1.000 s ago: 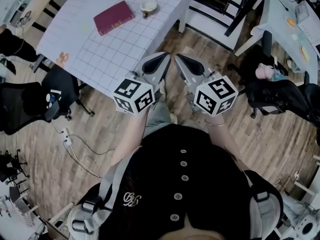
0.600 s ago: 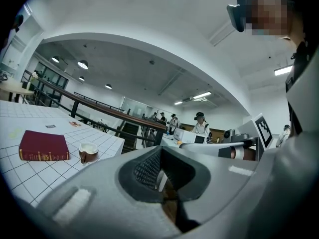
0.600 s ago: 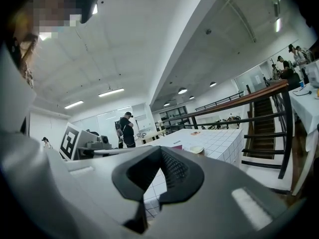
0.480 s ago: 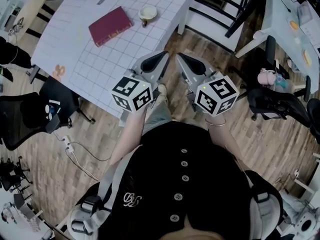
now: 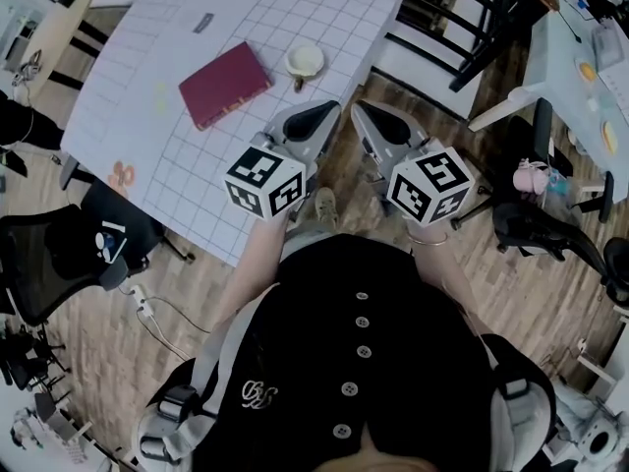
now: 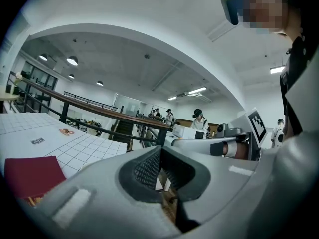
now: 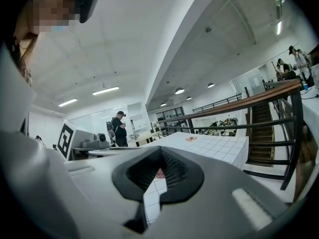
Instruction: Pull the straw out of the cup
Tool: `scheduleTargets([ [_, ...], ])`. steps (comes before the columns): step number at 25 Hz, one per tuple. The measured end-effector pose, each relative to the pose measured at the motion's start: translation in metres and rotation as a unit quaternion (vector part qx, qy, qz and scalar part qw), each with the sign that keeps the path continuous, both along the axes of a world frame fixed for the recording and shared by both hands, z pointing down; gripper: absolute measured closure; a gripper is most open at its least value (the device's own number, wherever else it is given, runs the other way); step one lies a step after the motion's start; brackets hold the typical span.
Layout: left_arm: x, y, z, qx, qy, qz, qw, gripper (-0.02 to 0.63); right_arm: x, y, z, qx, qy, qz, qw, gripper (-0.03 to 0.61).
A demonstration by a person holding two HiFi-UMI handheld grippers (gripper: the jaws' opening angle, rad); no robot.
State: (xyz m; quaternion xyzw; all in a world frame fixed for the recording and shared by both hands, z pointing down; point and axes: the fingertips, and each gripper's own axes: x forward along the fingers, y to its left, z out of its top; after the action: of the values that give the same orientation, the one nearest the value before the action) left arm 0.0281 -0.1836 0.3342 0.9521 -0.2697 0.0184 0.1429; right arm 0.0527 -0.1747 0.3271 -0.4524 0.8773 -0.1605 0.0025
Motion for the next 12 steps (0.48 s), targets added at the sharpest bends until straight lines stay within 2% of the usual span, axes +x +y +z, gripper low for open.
scheduleTargets([
  [8, -0.011, -0.052, 0.005, 0.007, -0.015, 0.001, 0.9999, 0.618, -0.005, -0.050, 0.006, -0.010, 0.003, 0.017, 1.000, 0.578],
  [12, -0.014, -0.066, 0.004, 0.007, 0.005, 0.005, 1.0000, 0.618, -0.008, -0.065, 0.008, -0.019, -0.007, 0.019, 1.000, 0.578],
])
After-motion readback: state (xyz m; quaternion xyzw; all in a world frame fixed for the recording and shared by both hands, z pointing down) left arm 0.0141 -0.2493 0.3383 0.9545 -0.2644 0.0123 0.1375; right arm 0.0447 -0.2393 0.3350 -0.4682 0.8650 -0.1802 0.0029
